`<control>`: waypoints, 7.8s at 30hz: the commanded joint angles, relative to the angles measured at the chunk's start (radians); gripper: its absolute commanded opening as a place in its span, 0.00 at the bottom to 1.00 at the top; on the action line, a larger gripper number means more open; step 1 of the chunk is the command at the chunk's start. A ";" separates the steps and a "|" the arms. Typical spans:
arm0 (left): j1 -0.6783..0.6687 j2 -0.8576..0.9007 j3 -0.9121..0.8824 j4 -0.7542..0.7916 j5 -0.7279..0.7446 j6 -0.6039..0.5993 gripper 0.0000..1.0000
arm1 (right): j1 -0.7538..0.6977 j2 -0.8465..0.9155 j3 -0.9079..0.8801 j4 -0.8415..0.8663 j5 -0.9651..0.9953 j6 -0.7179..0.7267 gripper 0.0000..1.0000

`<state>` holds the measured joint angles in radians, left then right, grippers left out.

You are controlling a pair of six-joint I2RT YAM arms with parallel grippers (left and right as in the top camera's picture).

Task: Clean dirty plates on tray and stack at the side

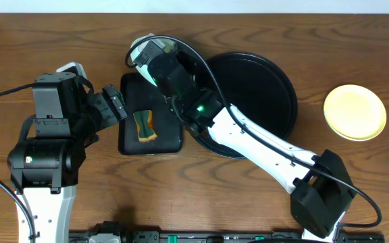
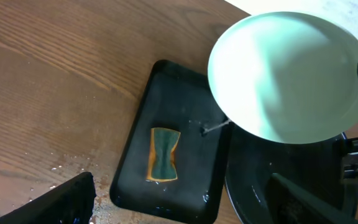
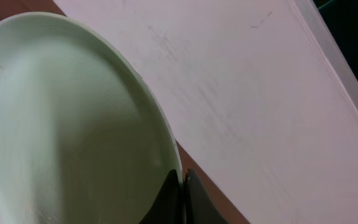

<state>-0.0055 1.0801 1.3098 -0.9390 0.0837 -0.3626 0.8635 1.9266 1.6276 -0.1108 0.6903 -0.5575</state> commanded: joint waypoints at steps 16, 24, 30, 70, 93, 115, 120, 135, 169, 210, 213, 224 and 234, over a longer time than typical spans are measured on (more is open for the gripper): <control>0.005 0.004 0.018 -0.003 0.006 0.006 0.88 | 0.009 -0.051 0.014 0.006 0.024 -0.009 0.01; 0.005 0.004 0.018 -0.003 0.006 0.006 0.88 | 0.009 -0.051 0.014 0.006 0.024 -0.009 0.01; 0.005 0.004 0.018 -0.003 0.006 0.006 0.88 | 0.016 -0.051 0.014 -0.022 0.010 0.031 0.01; 0.005 0.004 0.018 -0.003 0.006 0.006 0.88 | -1.256 -0.174 0.001 -0.887 -1.021 0.873 0.01; 0.005 0.004 0.018 -0.003 0.006 0.006 0.89 | -1.543 -0.246 -0.333 -0.637 -1.246 0.818 0.99; 0.005 0.004 0.018 -0.003 0.006 0.006 0.89 | -0.528 -0.617 -0.334 -0.514 -1.322 0.586 0.99; 0.005 0.004 0.018 -0.003 0.006 0.006 0.89 | -0.418 -0.617 -0.334 -0.522 -1.322 0.586 0.99; 0.005 0.004 0.018 -0.003 0.006 0.006 0.89 | -0.391 -0.618 -0.334 -0.528 -1.327 0.613 0.99; 0.005 0.004 0.018 -0.003 0.006 0.006 0.89 | -0.431 -1.026 -0.479 -0.651 -0.935 0.362 0.99; 0.005 0.004 0.018 -0.003 0.006 0.006 0.89 | -0.855 -1.921 -1.622 0.078 -0.897 0.362 0.99; 0.005 0.004 0.018 -0.003 0.006 0.006 0.89 | -0.855 -1.918 -1.622 0.055 -0.897 0.362 0.99; 0.005 0.004 0.018 -0.003 0.006 0.006 0.89 | -0.855 -1.918 -1.622 0.055 -0.897 0.362 0.99; 0.005 -0.018 0.013 -0.003 -0.003 0.011 0.89 | -0.855 -1.918 -1.622 0.055 -0.897 0.362 0.99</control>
<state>-0.0036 1.0843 1.3098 -0.9394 0.0841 -0.3626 0.0284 0.0128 0.0067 -0.0513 -0.2089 -0.1894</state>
